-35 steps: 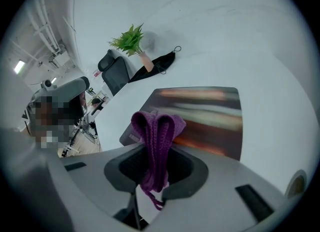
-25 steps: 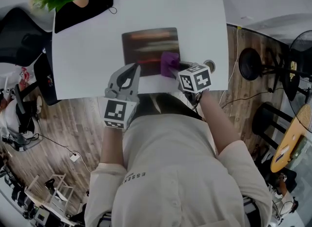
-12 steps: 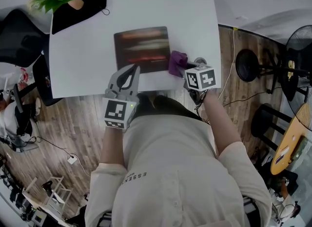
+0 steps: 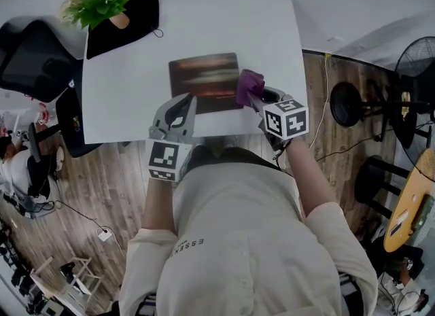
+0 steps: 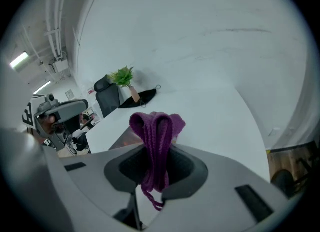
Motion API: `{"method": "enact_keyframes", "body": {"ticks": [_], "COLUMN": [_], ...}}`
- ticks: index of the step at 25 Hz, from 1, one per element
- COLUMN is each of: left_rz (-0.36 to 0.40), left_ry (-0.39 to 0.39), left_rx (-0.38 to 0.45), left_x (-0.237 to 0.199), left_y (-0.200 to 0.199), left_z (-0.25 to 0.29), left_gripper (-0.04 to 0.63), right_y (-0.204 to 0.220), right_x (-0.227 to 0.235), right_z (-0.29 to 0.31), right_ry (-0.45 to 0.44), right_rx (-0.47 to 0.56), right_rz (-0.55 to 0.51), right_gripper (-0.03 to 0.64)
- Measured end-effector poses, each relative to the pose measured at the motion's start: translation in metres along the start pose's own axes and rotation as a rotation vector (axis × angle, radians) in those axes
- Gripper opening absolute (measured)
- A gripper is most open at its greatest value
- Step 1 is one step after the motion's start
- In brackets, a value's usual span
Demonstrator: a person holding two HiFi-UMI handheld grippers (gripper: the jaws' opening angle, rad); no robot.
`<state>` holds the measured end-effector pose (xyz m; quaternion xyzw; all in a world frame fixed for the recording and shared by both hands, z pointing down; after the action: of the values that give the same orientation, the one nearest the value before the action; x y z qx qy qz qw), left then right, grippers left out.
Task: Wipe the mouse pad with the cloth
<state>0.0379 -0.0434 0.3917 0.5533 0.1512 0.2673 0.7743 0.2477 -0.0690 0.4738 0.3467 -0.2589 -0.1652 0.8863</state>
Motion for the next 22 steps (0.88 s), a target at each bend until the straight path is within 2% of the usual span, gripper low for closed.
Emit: {"method": "enact_keyframes", "body": {"ticks": [7, 13, 18, 22], "left_rz": [0.059, 0.110, 0.112, 0.085], "left_ry": [-0.032, -0.053, -0.050, -0.046], "left_rx": [0.063, 0.093, 0.134, 0.167], "left_x": [-0.041, -0.071, -0.090, -0.101], "left_y": [-0.038, -0.064, -0.082, -0.093], "left_z": [-0.017, -0.029, -0.037, -0.038], "left_gripper": [0.002, 0.002, 0.002, 0.002], "right_y": [-0.062, -0.106, -0.130, -0.142], "right_x": [-0.044, -0.077, -0.096, -0.106], "right_z": [-0.010, -0.029, -0.044, -0.046], "right_ry": [-0.010, 0.055, 0.113, 0.151], "right_rx": [0.171, 0.354, 0.495, 0.559], "right_rz": [-0.098, -0.171, -0.226, -0.272], "right_gripper": [0.091, 0.091, 0.091, 0.091]}}
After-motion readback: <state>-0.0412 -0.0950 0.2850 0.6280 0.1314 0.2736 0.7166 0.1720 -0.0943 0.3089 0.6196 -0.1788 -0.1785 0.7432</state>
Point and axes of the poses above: the fingertips, and each gripper's own axes: z forward along the fingers, x to its right, y out of its underside, the point moved 5 cm from there along -z, backward along the fingers, and after that the axes turned 4 degrees about -y, right-handed, at the moved point
